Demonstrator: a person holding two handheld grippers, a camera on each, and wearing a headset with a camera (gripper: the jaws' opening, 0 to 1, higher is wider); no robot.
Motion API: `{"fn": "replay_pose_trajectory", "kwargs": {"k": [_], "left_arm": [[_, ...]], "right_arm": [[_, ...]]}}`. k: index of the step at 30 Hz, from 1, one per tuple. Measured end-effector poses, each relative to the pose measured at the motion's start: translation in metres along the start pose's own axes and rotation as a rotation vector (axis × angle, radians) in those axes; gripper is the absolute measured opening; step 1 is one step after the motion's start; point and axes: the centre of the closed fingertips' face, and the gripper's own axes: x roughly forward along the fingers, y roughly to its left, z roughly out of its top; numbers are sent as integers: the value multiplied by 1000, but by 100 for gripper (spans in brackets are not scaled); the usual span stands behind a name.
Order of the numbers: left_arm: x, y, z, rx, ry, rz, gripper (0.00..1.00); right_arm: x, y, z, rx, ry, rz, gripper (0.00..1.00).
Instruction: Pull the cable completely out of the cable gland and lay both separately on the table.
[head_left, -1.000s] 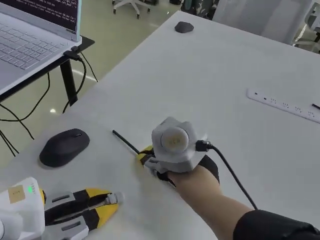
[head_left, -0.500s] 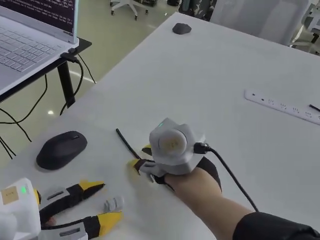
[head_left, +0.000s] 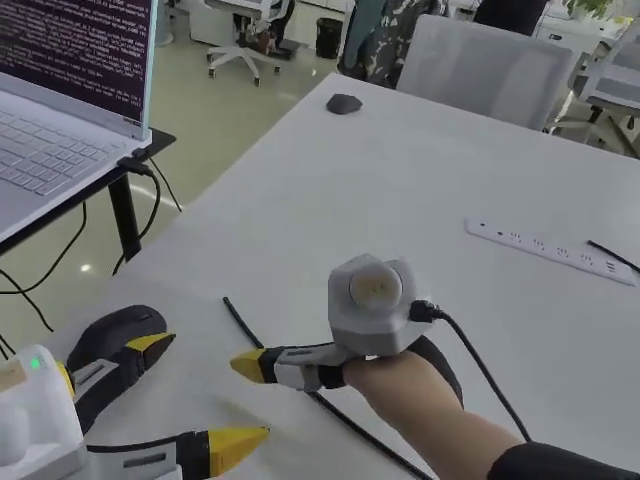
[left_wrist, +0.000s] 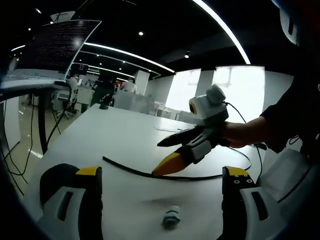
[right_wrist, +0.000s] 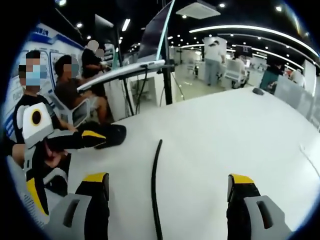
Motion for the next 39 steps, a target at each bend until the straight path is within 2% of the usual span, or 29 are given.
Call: {"fn": "replay_pose_trajectory", "kwargs": {"k": [3, 4, 5, 7, 9, 12, 13, 14, 15, 16, 18, 19, 21, 23, 25, 27, 28, 29, 31, 33, 35, 36, 38, 39], "left_arm": [[3, -6, 2, 24, 45, -13, 100], [4, -9, 0, 22, 63, -25, 100], [5, -9, -3, 20, 108, -20, 100], [9, -14, 3, 44, 99, -24, 99], [12, -21, 12, 58, 81, -38, 99], [20, -24, 15, 43, 118, -40, 100], [21, -25, 15, 39, 124, -40, 100], [23, -27, 16, 31, 146, -34, 100], [24, -31, 20, 41, 153, -27, 100], [24, -34, 24, 63, 142, -26, 100], [28, -44, 32, 69, 127, -44, 100], [32, -49, 34, 69, 136, -61, 100], [37, -57, 34, 71, 172, -74, 100], [41, -63, 35, 74, 181, -87, 100], [48, -74, 38, 99, 197, -101, 100], [51, -75, 37, 165, 223, -81, 100], [52, -78, 38, 179, 226, -78, 100], [53, -74, 38, 225, 235, -44, 100], [54, -76, 35, 254, 264, -41, 100], [55, -80, 36, 229, 264, -58, 100], [56, -85, 39, 132, 244, -61, 100], [56, -84, 41, 120, 235, -52, 100], [54, -82, 38, 182, 255, -39, 100], [54, -83, 37, 195, 259, -41, 100]], "right_arm": [[-17, -13, -6, 24, 4, -32, 100], [-27, -21, -11, 41, 18, -60, 100], [-36, -26, -15, 56, 25, -76, 100], [-53, -32, -24, 106, 48, -91, 100], [-78, -41, -35, 166, 62, -115, 100], [-122, -66, -49, 221, 64, -192, 100], [-127, -67, -52, 223, 74, -190, 100], [-151, -73, -61, 261, 90, -212, 100], [-161, -76, -61, 279, 64, -219, 100], [-172, -78, -64, 312, 55, -231, 100], [-196, -80, -78, 370, 68, -239, 100], [-209, -82, -83, 385, 48, -251, 100], [-225, -82, -95, 413, 54, -262, 100], [-240, -84, -105, 433, 46, -282, 100], [-259, -81, -121, 469, 54, -294, 100], [-271, -77, -131, 501, 57, -293, 100], [-276, -77, -135, 508, 52, -302, 100], [-284, -78, -142, 518, 49, -317, 100], [-297, -82, -149, 551, 8, -347, 100], [-305, -82, -157, 585, -1, -349, 100], [-314, -83, -167, 585, -6, -363, 100], [-317, -80, -171, 590, -6, -361, 100], [-317, -76, -171, 603, -22, -350, 100], [-317, -76, -171, 604, -31, -350, 100]]}}
